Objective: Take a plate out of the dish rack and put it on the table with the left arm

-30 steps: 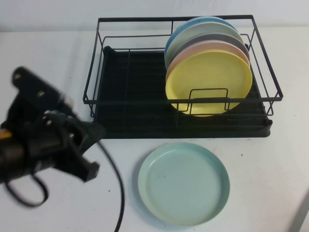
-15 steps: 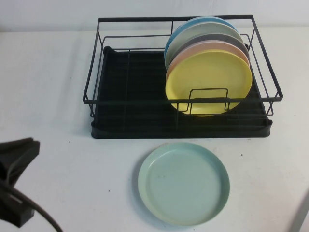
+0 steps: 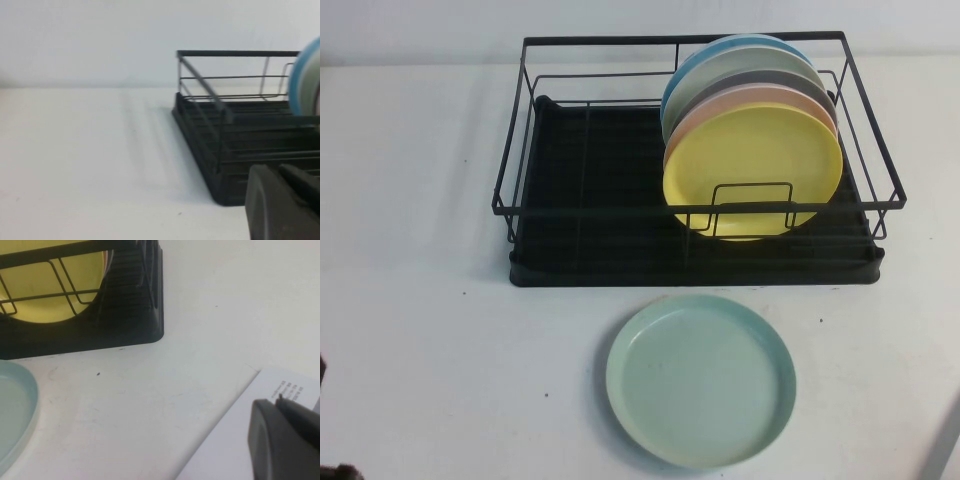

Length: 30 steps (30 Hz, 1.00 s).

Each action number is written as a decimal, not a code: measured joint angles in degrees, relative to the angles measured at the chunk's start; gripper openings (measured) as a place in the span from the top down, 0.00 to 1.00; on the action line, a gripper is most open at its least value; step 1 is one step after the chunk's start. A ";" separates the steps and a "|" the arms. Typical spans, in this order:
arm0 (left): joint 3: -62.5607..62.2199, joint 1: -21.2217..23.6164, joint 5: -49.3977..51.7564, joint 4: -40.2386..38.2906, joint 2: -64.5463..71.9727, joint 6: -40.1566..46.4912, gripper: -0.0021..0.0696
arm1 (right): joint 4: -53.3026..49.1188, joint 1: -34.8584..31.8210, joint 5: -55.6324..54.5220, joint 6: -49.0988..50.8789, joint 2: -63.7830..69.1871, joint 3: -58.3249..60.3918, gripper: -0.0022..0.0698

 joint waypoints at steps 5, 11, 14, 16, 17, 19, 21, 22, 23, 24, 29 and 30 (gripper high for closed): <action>5.97 3.60 -1.27 0.00 -7.62 -1.08 0.97 | 0.05 0.00 0.00 0.00 0.00 0.00 1.00; 6.11 8.69 6.09 -0.55 -15.11 -1.08 0.97 | 0.65 0.00 0.00 0.00 0.00 0.00 1.00; 6.11 10.16 9.88 -0.55 -15.88 -0.88 0.97 | 1.10 0.00 0.04 0.00 0.00 0.00 1.00; 6.11 10.26 12.61 -0.55 -15.88 -0.71 0.97 | 1.33 0.00 0.04 0.00 0.00 0.00 1.00; 6.11 10.26 13.70 -0.55 -15.88 -0.62 0.97 | 1.43 0.00 0.04 0.00 0.00 0.00 1.00; 6.11 10.26 15.44 -0.55 -15.88 -0.51 0.97 | 1.43 0.00 0.04 0.00 0.00 0.00 1.00; 6.11 10.26 17.69 -0.55 -15.88 -0.38 0.97 | 1.55 0.00 0.04 0.00 0.00 0.00 1.00; 6.11 10.26 19.33 -0.55 -15.88 -0.23 0.97 | 1.55 0.00 0.04 0.00 0.00 0.00 1.00; 6.11 10.26 20.89 -0.55 -15.88 0.07 0.97 | 1.55 0.00 0.04 0.00 0.00 0.00 1.00; 6.11 10.26 22.41 -0.55 -15.88 0.41 0.97 | 1.64 0.00 0.04 0.00 0.00 0.00 1.00; 6.11 10.26 23.03 -0.55 -15.88 0.92 0.97 | 1.64 0.00 0.04 0.00 0.00 0.00 1.00; 6.11 10.26 23.03 -0.55 -15.88 1.01 0.97 | 1.64 0.00 0.04 0.00 0.00 0.00 1.00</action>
